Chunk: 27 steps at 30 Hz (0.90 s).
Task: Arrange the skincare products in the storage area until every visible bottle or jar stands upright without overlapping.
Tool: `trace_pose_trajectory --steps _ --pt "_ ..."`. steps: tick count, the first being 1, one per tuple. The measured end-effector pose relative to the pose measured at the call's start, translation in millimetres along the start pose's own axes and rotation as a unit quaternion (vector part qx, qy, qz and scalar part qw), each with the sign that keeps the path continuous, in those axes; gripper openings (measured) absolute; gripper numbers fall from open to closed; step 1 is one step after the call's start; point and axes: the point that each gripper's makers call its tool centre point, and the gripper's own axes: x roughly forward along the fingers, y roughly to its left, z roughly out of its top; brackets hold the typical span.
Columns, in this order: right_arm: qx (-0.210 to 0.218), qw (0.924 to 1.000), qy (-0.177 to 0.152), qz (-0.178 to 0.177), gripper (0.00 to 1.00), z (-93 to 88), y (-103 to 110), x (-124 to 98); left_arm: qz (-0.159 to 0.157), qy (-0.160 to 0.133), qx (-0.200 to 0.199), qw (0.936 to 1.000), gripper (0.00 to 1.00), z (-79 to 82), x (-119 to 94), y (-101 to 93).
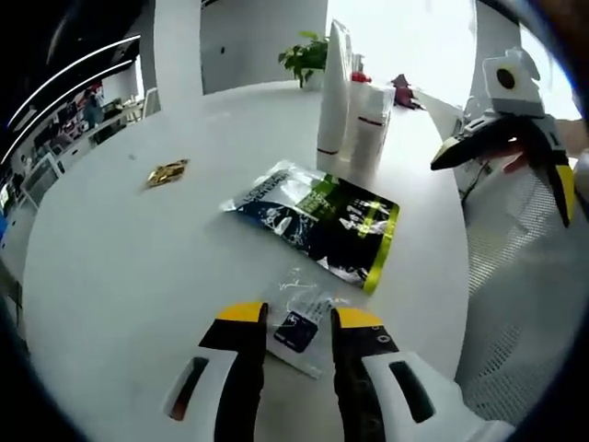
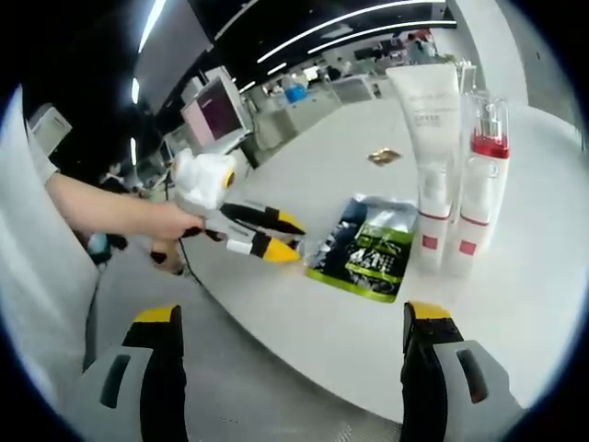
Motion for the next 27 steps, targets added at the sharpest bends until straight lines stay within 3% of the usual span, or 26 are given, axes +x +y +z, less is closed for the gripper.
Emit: trace_pose_trajectory --steps 6,27 --pt "0.000 1.0000 0.002 -0.001 0.98 -1.6 -1.2 0.1 0.004 0.003 -0.011 0.9999 0.29 1.2 0.4 1.4" --pt "-0.013 0.9999 0.003 0.002 0.98 1.5 3.3 0.1 0.031 -0.011 -0.005 0.9995 0.26 11.4 -16.4 -2.7"
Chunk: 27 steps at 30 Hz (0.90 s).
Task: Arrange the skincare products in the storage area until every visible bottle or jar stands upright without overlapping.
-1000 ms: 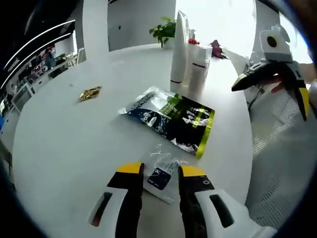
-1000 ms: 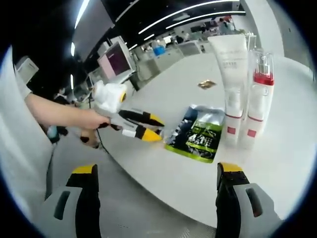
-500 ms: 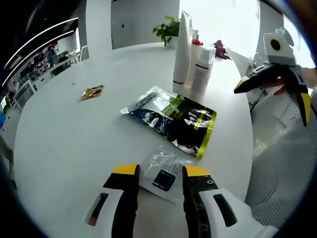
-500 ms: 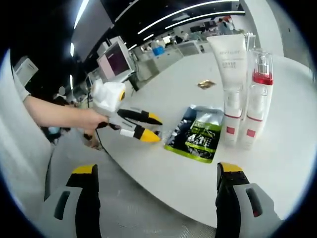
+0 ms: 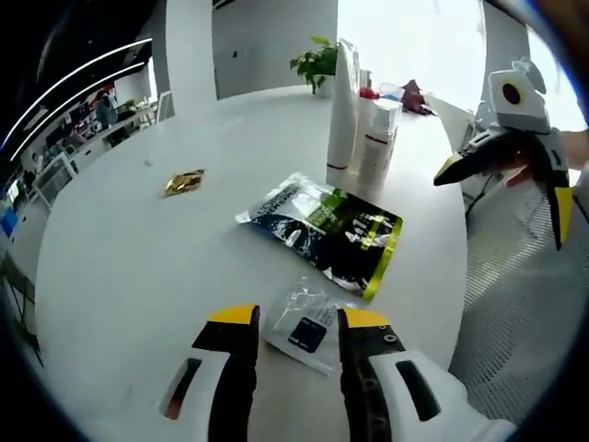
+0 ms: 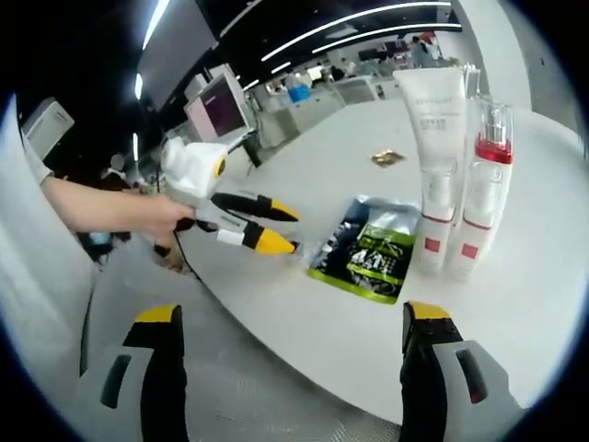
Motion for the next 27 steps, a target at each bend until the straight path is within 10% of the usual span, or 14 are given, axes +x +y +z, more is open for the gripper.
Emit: trace_pose_trajectory --steps 17,27 --pt "-0.015 0.9999 0.000 -0.004 0.97 -1.5 -0.1 0.2 -0.020 0.057 0.048 0.9970 0.21 -16.6 6.2 -0.6" --pt "-0.026 0.9997 -0.001 -0.006 0.97 1.0 4.1 -1.7 -0.002 0.011 0.015 0.9998 0.25 0.4 -18.2 0.5"
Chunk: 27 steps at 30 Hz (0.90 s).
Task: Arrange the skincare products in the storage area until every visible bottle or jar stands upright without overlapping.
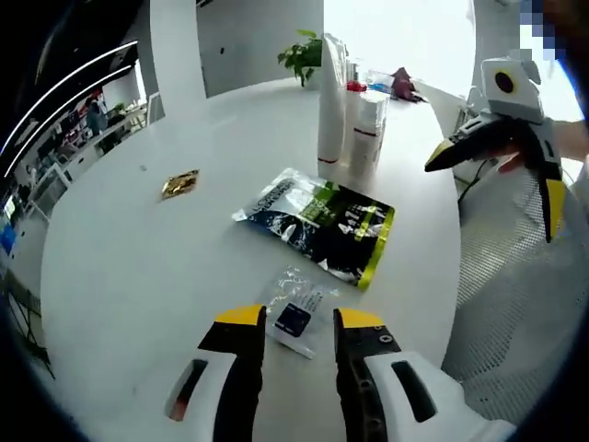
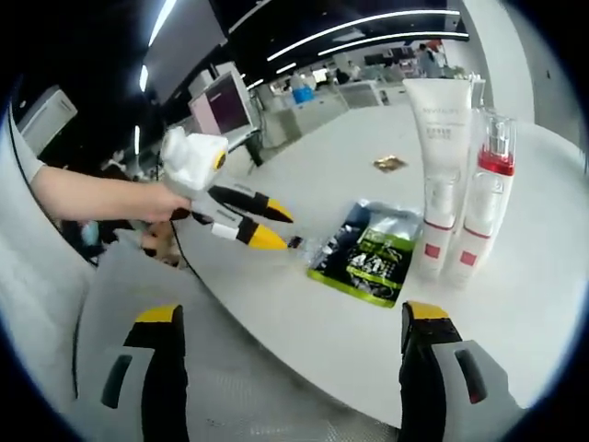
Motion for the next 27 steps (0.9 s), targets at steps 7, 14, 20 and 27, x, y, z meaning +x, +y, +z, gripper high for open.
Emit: trace_pose_trajectory --steps 7,14,20,27 --pt "-0.009 0.9999 0.004 0.005 0.97 -1.6 3.3 0.2 0.017 -0.029 -0.047 0.9983 0.37 2.7 -23.4 -3.6" --pt "0.020 0.9995 -0.026 0.000 0.95 7.4 -3.2 -4.8 0.050 -0.064 -0.098 0.9918 0.50 6.0 -54.2 -2.2" --pt "0.013 0.9978 -0.063 -0.015 0.92 25.3 -6.2 -12.9 0.064 -0.099 -0.140 0.9831 0.58 11.0 -82.4 -6.2" --pt "0.005 0.9977 -0.065 -0.022 0.96 30.4 -12.2 -23.1 0.082 -0.141 -0.160 0.9736 0.74 16.6 -111.8 -9.9"
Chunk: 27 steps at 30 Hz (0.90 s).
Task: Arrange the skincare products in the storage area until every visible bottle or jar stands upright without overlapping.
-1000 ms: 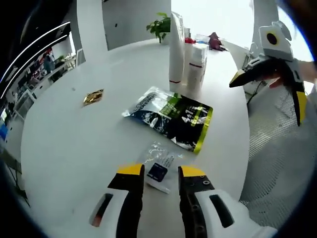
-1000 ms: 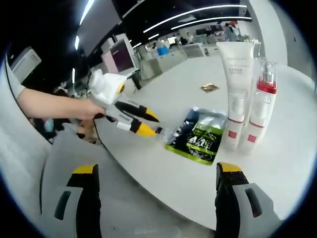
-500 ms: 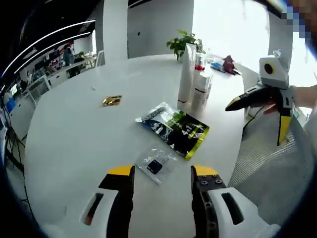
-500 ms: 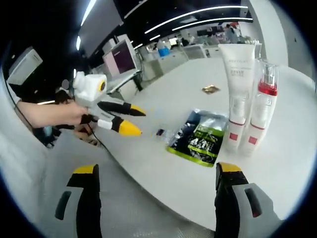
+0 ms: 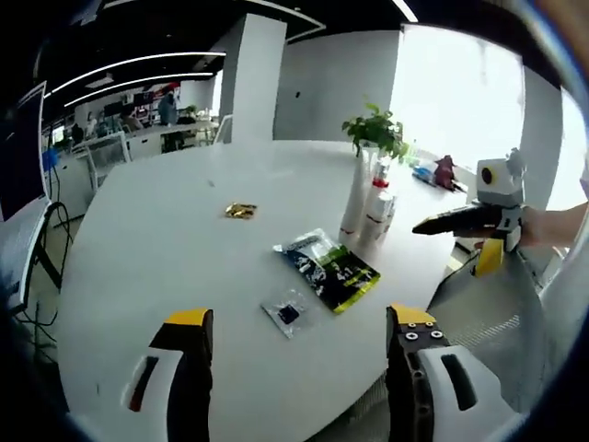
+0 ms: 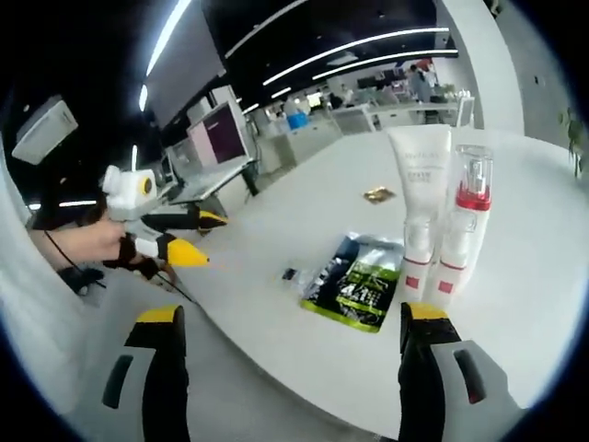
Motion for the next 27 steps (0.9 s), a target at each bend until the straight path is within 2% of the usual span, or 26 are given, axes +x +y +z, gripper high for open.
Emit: trace_pose_trajectory --steps 5,8,13,16,20,27 --pt "0.002 0.9999 -0.011 -0.008 0.98 10.8 -3.8 -11.0 0.011 -0.015 -0.023 0.9996 0.79 2.3 -15.8 -4.5" --pt "0.007 0.9998 -0.015 -0.010 0.99 9.5 -5.0 -15.4 0.013 -0.011 -0.025 0.9995 0.79 -2.0 -23.6 -8.5" --pt "0.004 0.9999 -0.008 -0.012 0.99 1.6 -0.9 -20.3 0.023 -0.030 -0.033 0.9988 0.81 -0.9 -37.9 -15.5" --pt "0.004 0.9999 -0.005 -0.012 0.99 -1.1 1.4 -22.2 0.027 -0.033 -0.034 0.9985 0.83 -2.2 -41.4 -20.8" --pt "0.001 0.9999 -0.006 -0.011 0.99 0.3 -0.4 -22.3 0.038 -0.032 -0.046 0.9977 0.87 -8.0 -44.0 -17.6" --pt "-0.004 0.9999 -0.006 -0.011 0.99 -2.0 0.8 -25.8 0.050 -0.040 -0.040 0.9972 0.95 -12.5 -44.0 -18.8"
